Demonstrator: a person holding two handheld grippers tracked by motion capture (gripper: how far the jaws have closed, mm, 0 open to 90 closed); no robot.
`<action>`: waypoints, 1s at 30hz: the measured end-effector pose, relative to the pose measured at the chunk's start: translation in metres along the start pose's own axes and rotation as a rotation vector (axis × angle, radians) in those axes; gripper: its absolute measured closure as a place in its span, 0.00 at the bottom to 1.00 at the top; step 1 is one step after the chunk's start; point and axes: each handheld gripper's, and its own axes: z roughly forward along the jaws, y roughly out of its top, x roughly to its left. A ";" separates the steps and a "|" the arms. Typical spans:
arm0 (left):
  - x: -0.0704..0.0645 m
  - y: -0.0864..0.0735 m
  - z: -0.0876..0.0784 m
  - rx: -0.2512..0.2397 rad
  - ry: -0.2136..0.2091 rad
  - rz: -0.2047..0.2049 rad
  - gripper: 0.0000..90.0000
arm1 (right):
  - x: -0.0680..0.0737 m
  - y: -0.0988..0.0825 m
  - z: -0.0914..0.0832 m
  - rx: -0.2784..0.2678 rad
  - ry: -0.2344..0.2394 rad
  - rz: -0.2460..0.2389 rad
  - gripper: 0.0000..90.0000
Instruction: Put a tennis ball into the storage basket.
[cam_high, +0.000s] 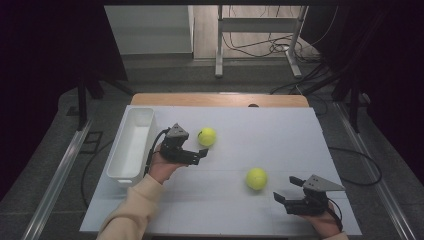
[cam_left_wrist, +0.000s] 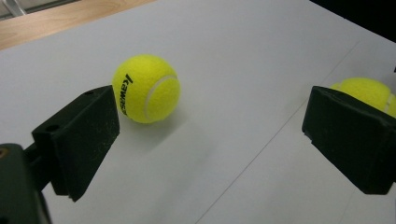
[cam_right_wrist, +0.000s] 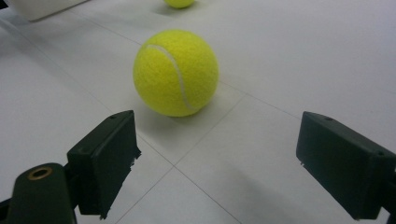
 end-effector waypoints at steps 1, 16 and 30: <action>0.001 0.000 0.001 0.002 0.001 0.000 0.05 | 0.000 0.000 0.000 0.000 0.000 0.000 0.15; 0.009 0.006 0.019 0.023 0.019 -0.005 0.05 | 0.000 0.000 0.000 0.004 -0.006 -0.002 0.15; 0.016 0.013 0.041 0.042 0.049 -0.008 0.06 | -0.002 0.000 -0.003 -0.002 -0.004 -0.004 0.15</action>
